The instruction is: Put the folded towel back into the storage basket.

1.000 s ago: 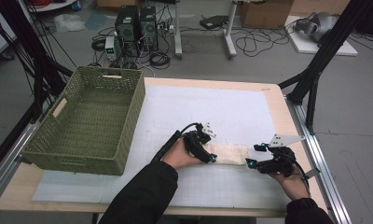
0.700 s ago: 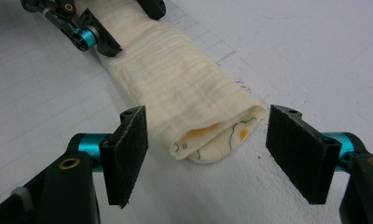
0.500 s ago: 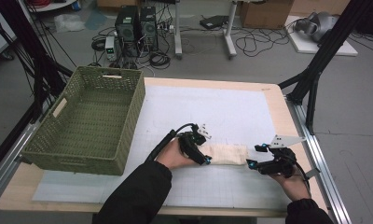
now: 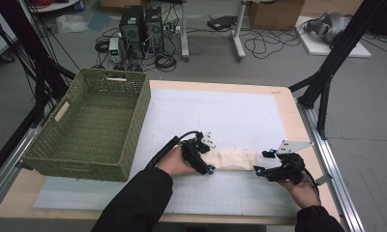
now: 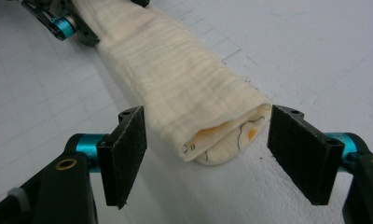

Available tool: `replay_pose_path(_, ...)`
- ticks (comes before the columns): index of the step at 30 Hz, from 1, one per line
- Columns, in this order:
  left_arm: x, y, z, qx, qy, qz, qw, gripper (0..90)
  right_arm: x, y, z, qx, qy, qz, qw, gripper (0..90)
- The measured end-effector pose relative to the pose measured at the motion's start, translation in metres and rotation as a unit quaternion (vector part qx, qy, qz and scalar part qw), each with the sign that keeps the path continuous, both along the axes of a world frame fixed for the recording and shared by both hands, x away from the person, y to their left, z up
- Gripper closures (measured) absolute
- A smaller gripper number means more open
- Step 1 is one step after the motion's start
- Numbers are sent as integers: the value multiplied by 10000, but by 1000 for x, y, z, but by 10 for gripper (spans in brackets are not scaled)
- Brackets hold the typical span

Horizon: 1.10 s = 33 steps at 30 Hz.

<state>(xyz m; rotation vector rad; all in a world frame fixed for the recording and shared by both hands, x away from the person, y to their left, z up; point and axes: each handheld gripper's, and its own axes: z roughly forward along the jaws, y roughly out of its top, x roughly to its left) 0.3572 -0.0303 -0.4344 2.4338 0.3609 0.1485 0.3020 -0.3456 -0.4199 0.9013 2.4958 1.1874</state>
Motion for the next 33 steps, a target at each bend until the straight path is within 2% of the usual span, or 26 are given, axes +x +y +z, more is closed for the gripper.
replay_pose_path(1, -1, -1, 0, 43, -73, 13, 10000, 254, 0, 0, 0, -2, 0, -2, 10000, 275)
replay_pose_path(6, -3, -3, 1, 97, -106, 135, 9998, 290, 0, 1, 0, -17, -5, -14, 10000, 275)
replay_pose_path(10, -1, -3, 3, 140, -125, 240, 9995, 377, 0, 1, 1, -26, -17, -16, 10000, 275)
replay_pose_path(14, 2, -2, 5, 135, -163, 421, 9989, 532, 0, -1, 1, -16, -33, -39, 10000, 275)
replay_pose_path(18, 5, 0, 6, 171, -299, 587, 9977, 703, 0, -3, 0, -3, -11, -64, 10000, 275)
replay_pose_path(20, 6, 1, 5, 154, -288, 645, 9974, 745, 0, -4, 0, 4, -15, -75, 10000, 274)
replay_pose_path(23, 7, 1, 6, 129, -240, 740, 9969, 766, 0, -5, 0, 21, -30, -105, 9999, 265)
replay_pose_path(29, 8, 7, 4, -127, -76, 927, 9956, 785, -3, -9, 0, 88, -54, -199, 9997, 228)
replay_pose_path(33, 9, 8, 5, -173, 30, 1006, 9948, 788, -5, -11, -1, 130, -40, -270, 9995, 207)
